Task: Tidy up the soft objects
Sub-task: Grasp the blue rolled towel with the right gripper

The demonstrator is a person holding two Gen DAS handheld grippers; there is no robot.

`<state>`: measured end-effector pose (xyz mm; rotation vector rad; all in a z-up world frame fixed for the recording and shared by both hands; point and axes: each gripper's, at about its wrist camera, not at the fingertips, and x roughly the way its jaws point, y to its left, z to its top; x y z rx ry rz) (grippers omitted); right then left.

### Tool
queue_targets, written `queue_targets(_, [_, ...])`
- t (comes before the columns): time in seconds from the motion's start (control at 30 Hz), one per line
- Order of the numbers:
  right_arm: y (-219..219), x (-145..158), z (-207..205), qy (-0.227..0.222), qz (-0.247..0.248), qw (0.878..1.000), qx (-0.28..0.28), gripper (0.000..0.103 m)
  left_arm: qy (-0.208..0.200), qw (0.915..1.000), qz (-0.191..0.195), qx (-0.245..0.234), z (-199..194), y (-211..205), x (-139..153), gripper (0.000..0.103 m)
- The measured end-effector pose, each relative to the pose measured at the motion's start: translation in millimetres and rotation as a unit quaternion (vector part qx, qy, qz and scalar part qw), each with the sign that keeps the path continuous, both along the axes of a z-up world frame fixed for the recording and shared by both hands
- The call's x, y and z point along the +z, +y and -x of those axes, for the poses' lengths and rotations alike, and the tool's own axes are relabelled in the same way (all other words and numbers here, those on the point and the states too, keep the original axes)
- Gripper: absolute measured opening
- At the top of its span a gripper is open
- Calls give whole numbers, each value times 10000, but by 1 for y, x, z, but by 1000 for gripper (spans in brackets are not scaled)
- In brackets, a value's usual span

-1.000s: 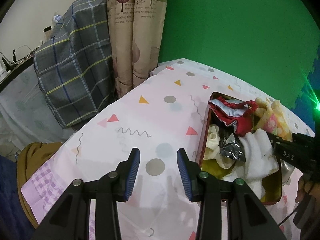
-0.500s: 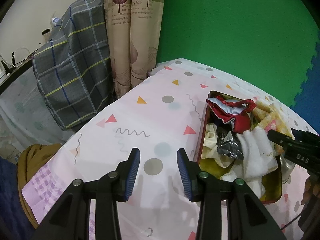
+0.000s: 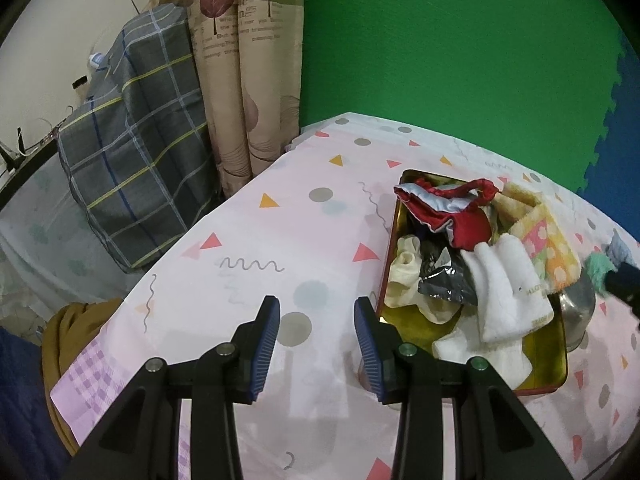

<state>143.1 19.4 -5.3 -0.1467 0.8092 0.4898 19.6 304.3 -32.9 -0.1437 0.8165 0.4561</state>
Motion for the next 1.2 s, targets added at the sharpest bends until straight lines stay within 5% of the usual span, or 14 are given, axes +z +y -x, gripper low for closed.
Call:
queue_targets(0.47, [-162,-31,-55,39,235,9854,-1686,62,68,9979,-281,-572,-6,-35,-2,39])
queue_targets(1.03, [-210,-81,-162,304,541,9817,-1798,66,252,9827,-226,-1820,-59,-143,7,39])
queue_targets(1.13, [-211,-86,-164,216,652,9801,-1863,55,275,9764,-246,-2127,-79,-173,4,39])
queue_targets(1.2, [-214,-84,-162,155,601,9793,-1927,30,245,9728,-245,-2291,-88,-189,3,39])
